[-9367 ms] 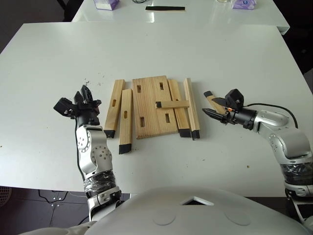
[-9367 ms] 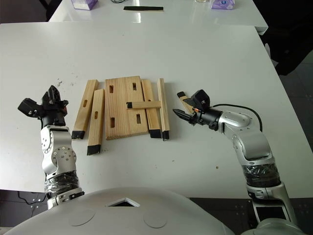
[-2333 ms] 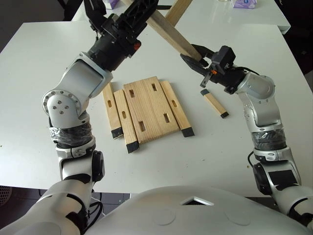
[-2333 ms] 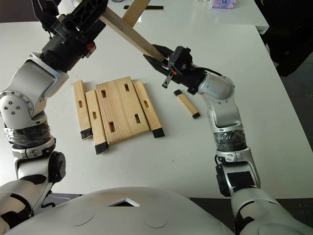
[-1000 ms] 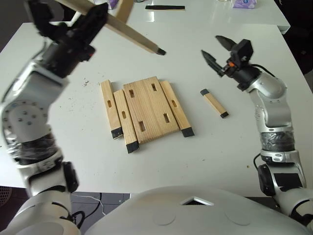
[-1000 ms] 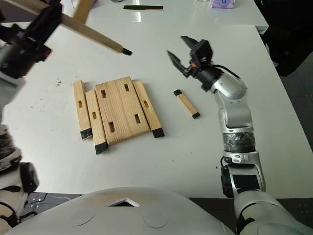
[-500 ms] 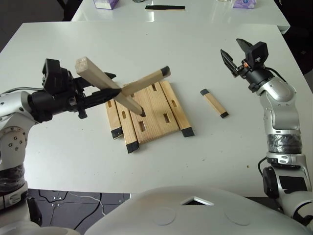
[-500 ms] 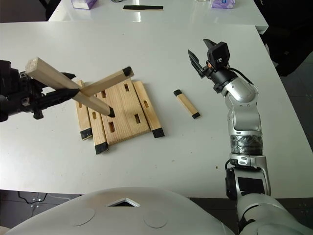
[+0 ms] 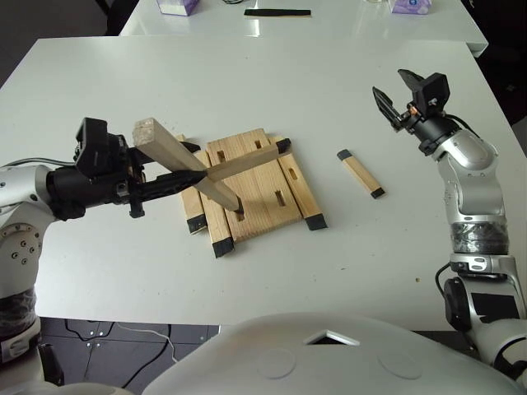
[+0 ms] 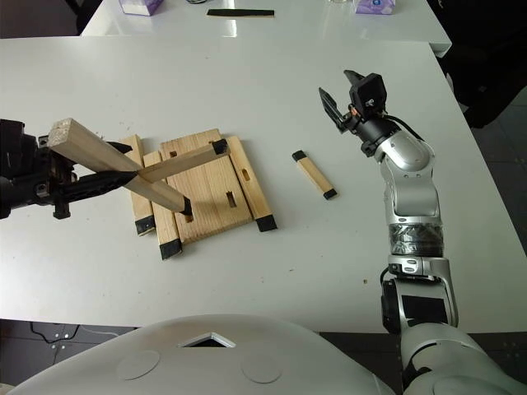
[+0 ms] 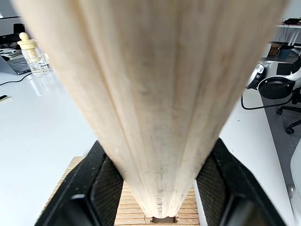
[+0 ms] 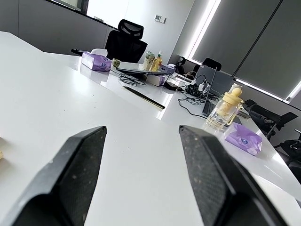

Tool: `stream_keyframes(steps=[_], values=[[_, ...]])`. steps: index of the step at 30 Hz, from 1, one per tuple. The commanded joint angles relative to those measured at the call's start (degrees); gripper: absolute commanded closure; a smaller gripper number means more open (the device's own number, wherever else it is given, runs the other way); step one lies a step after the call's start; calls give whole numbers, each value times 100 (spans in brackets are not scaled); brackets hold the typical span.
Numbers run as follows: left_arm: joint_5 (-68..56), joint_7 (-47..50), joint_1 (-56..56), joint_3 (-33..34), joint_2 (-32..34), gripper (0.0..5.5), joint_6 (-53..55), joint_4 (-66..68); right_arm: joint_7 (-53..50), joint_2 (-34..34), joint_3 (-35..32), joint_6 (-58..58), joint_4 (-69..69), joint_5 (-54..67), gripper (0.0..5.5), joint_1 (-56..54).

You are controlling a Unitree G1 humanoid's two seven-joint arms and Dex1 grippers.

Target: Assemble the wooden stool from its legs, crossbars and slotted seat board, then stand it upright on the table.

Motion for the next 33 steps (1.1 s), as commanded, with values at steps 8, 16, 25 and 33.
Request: stream_keyframes(steps=[8, 16, 25, 33], values=[[187, -13, 314, -30, 53, 345, 14, -114, 48, -83, 54, -87, 162, -69, 266, -143], [498, 105, 31, -420, -166, 345, -261, 206, -8, -8, 112, -113, 234, -101, 266, -204], [1352, -313, -16, -1043, -24, 345, -923, 390, -64, 90, 173, -112, 310, -85, 266, -278], [2157, -850, 431, -1711, 303, 345, -1964, 647, -81, 304, 393, -26, -6, -97, 266, 23]])
